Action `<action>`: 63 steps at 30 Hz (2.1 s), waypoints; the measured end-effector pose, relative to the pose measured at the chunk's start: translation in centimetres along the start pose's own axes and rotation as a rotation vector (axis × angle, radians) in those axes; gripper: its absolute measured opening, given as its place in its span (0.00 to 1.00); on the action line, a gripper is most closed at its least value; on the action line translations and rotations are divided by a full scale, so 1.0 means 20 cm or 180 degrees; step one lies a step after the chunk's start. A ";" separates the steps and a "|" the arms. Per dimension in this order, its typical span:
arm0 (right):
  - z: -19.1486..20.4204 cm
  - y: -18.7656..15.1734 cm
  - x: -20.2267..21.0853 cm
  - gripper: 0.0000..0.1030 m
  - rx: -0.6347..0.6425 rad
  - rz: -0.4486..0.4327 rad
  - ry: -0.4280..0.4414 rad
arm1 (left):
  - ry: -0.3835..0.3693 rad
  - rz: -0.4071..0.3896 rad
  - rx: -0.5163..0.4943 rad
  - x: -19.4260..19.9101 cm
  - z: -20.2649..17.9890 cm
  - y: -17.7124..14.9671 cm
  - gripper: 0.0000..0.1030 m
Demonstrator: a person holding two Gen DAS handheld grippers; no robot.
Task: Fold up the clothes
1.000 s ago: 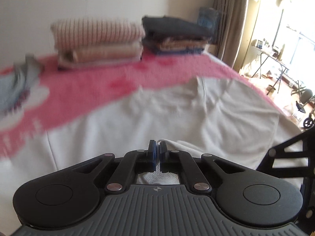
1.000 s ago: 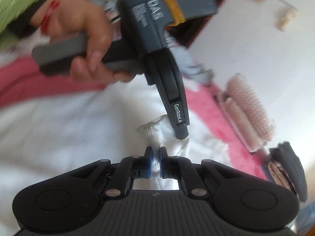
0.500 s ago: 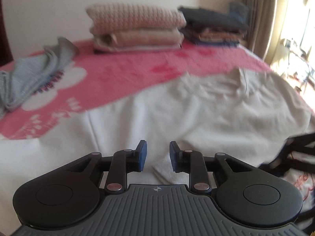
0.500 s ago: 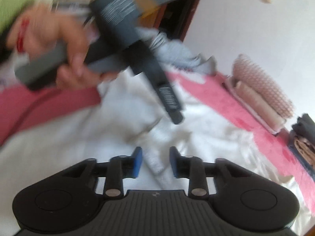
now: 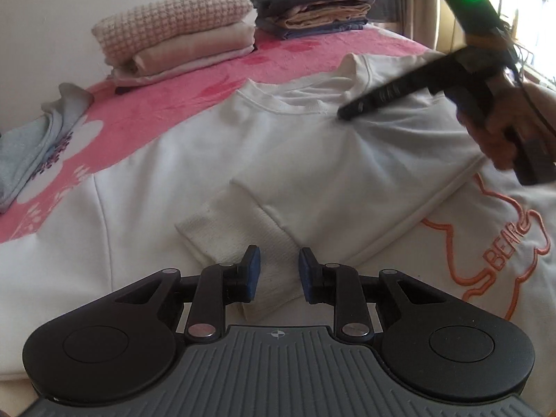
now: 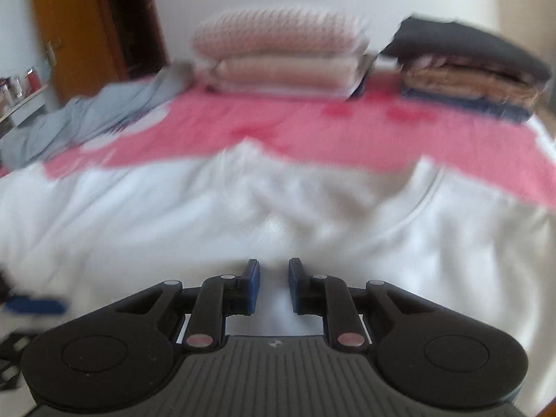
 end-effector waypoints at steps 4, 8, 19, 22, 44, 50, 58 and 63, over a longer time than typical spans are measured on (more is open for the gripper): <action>-0.33 0.07 0.12 0.20 -0.0738 -0.0085 -0.0204 | -0.0012 -0.0001 0.0005 0.01 0.01 -0.01 0.24; -0.54 0.03 0.41 0.21 -0.0801 -0.0009 -0.0160 | -0.0012 -0.0045 -0.0048 0.01 0.01 -0.02 0.24; -0.93 -0.14 0.68 0.12 -0.0775 0.0000 -0.0814 | 0.0121 -0.0018 -0.0181 0.03 -0.01 -0.02 0.29; -0.75 -0.23 0.72 0.12 -0.0200 0.0219 -0.0542 | 0.0145 -0.0012 -0.0161 0.04 0.00 -0.03 0.30; -0.77 -0.05 0.67 0.30 -0.0044 0.0051 -0.0736 | 0.0411 0.0134 -0.0038 0.13 0.03 -0.07 0.42; -0.74 0.04 0.47 0.26 -0.0478 -0.0010 -0.0573 | 0.0456 0.0046 0.0144 0.25 0.06 -0.03 0.42; -0.22 -0.02 0.10 0.25 0.0433 0.0098 -0.0436 | 0.0457 0.0190 0.0490 0.36 0.12 -0.11 0.42; 0.09 0.06 0.06 0.24 0.0611 -0.0085 -0.0138 | 0.0488 0.0161 0.0951 0.52 0.22 -0.18 0.42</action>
Point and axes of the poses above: each gripper's, at about its wrist camera, not at the fingertips, and x roughly against the way its jaws point, z to its left, y to its top, the point moved 10 cm from there along -x, roughly the way its jaws point, and after that the axes turned 6 degrees about -z, right-handed, at the moved point
